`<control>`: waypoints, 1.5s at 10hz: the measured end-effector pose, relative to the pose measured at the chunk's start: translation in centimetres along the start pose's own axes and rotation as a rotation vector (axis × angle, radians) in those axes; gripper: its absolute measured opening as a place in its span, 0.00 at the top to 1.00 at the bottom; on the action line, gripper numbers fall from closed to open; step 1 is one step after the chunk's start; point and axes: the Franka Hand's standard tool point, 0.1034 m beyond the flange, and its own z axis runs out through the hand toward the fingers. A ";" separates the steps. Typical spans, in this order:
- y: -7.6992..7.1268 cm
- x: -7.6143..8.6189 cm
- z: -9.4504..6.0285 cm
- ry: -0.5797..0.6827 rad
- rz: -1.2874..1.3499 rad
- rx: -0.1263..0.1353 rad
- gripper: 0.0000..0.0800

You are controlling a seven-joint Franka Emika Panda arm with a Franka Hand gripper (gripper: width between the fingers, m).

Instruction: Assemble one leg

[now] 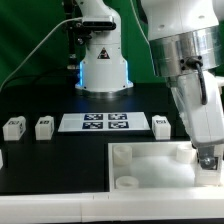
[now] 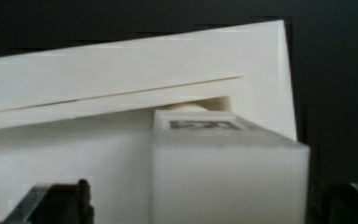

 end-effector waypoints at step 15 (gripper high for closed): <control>-0.2 -1.4 0.0 0.121 -1.182 -0.102 0.49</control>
Offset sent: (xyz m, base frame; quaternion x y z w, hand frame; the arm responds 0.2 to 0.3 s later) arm 0.0000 0.0000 0.0000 0.0000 0.0000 -0.1790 0.9838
